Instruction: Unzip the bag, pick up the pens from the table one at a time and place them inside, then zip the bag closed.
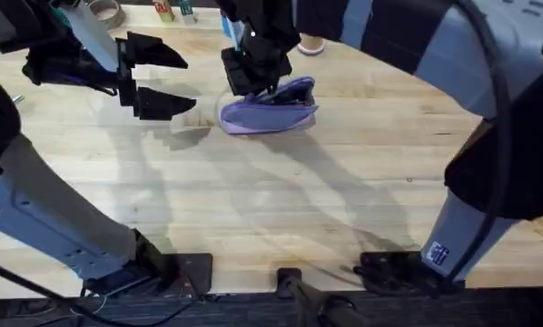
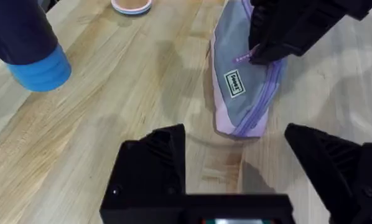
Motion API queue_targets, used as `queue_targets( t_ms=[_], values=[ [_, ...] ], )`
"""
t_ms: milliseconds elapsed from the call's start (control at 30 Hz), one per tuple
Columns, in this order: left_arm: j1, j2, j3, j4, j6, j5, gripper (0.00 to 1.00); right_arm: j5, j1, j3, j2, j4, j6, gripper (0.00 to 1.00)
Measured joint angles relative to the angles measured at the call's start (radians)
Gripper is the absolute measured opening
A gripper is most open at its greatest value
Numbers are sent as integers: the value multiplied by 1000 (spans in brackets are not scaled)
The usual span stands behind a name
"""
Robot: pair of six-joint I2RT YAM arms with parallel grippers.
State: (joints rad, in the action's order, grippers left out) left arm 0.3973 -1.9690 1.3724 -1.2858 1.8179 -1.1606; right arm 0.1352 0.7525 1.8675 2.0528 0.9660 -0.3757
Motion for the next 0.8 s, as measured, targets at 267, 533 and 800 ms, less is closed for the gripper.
queue_targets(
  t_ms=[267, 533, 800],
  values=[
    [0, 0, 0, 0, 0, 0, 993, 0, 0, 0, -3, 4, 3, 32],
    [0, 0, 0, -25, 0, 0, 993, 0, 0, 0, -53, 11, 4, 32],
    [0, 0, 0, -41, -4, 0, 993, 0, 4, 0, -53, 12, 14, 31]
  ],
)
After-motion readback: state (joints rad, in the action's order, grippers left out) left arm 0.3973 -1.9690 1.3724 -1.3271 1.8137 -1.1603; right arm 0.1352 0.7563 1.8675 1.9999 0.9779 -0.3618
